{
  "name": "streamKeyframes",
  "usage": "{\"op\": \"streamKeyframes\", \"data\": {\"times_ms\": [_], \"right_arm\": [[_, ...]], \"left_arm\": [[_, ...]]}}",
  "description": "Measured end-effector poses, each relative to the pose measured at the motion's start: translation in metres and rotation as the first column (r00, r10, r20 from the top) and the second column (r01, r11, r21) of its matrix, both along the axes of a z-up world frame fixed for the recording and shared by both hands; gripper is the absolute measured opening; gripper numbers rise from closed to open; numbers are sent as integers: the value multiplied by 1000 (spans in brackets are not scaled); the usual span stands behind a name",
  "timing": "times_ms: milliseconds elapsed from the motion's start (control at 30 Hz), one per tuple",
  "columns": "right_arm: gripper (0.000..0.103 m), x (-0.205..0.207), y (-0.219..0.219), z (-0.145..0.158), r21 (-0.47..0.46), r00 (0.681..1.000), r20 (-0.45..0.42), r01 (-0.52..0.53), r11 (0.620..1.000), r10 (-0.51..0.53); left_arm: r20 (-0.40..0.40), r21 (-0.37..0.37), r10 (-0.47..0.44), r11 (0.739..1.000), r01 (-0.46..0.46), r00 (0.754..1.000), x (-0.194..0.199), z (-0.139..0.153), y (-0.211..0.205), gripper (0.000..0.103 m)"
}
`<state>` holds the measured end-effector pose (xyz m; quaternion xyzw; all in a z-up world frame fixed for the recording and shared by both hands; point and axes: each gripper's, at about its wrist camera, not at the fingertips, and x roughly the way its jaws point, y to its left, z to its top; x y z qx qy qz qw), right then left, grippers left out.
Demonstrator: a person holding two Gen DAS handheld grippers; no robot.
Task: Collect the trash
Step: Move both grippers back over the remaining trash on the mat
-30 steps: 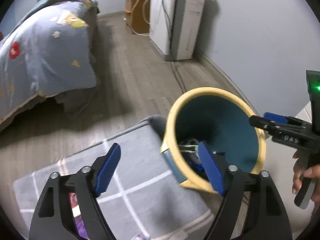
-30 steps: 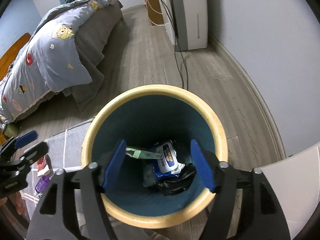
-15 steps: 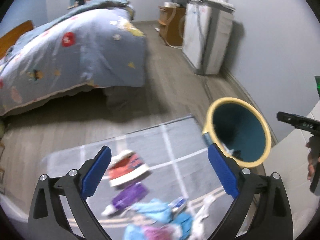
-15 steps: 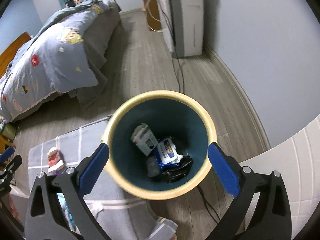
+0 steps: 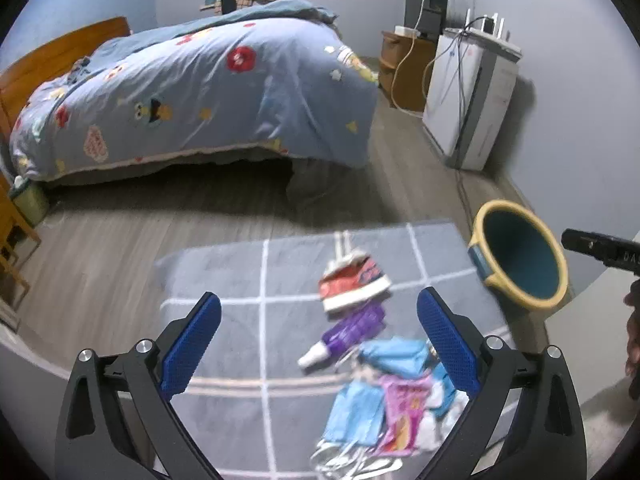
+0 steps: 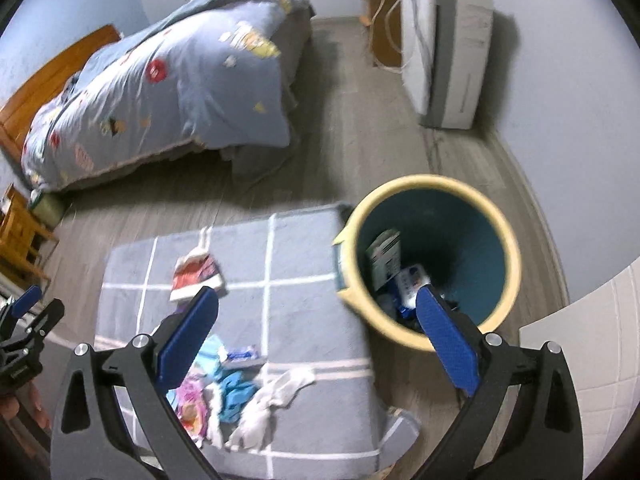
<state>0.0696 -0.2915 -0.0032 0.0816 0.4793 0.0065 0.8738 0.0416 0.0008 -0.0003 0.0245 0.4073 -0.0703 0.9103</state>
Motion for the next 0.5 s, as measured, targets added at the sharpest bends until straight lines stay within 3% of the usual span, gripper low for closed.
{"op": "streamKeyframes", "data": {"times_ms": [133,500], "right_arm": [[97,-1,27,-16,-20,999,-37,-29,999,28],[97,16,79,-88,-53,978,-179,-114,992,103]], "left_arm": [[-21,36,12,999,-11,1000,-8,-21,10,97],[-64,2,54,999,-54,997,5,-44,37,97]]}}
